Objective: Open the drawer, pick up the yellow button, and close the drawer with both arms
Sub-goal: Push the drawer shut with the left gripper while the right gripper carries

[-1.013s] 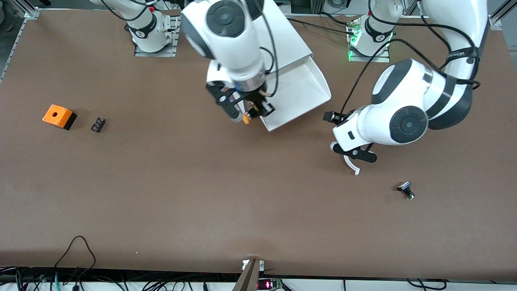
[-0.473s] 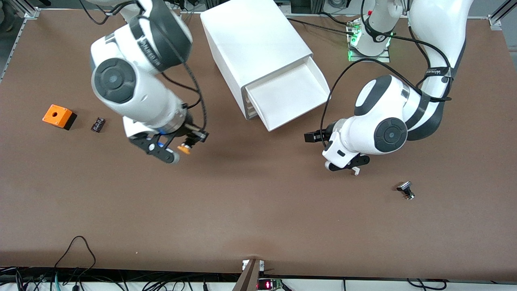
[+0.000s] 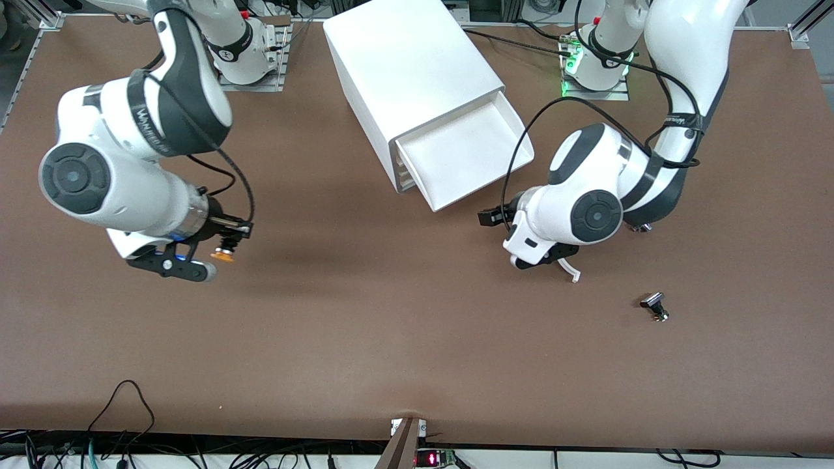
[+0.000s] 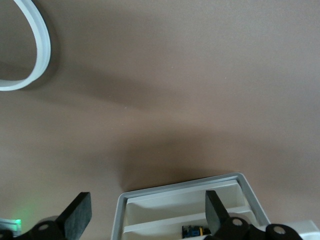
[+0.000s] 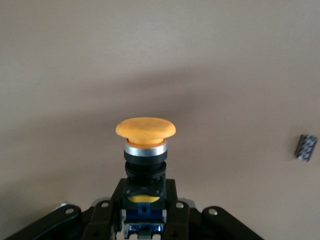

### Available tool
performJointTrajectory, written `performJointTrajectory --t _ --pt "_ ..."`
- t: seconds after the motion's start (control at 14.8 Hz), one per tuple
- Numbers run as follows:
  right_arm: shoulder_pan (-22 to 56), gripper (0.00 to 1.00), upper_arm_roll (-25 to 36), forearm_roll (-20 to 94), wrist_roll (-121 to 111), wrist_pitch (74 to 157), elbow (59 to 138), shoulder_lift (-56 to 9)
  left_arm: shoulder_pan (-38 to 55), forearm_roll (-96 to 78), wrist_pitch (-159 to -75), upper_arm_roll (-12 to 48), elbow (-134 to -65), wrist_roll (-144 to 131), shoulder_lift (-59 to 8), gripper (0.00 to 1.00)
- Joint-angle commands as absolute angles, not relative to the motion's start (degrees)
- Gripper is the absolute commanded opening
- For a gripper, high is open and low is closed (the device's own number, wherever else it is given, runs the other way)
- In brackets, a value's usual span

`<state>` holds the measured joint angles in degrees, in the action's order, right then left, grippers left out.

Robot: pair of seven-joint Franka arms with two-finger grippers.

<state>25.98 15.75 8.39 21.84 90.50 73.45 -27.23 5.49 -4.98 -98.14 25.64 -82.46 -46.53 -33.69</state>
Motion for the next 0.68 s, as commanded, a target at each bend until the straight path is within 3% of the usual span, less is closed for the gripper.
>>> performJointTrajectory --t 0.0,0.2,0.61 --pt "26.7 0.0 17.0 4.7 14.9 99.7 89.1 -18.5 6.8 -2.2 -101.9 26.0 -87.2 -51.0 -30.6 1.0" --pt "26.7 0.0 18.8 3.8 9.2 110.7 101.4 -14.0 7.3 -2.5 -101.9 26.5 -90.3 -52.8 -28.0 1.0" --pt "26.6 0.0 21.3 2.9 5.8 125.6 115.0 -13.4 8.4 -2.7 -105.0 29.7 -95.4 -58.7 -26.3 1.0"
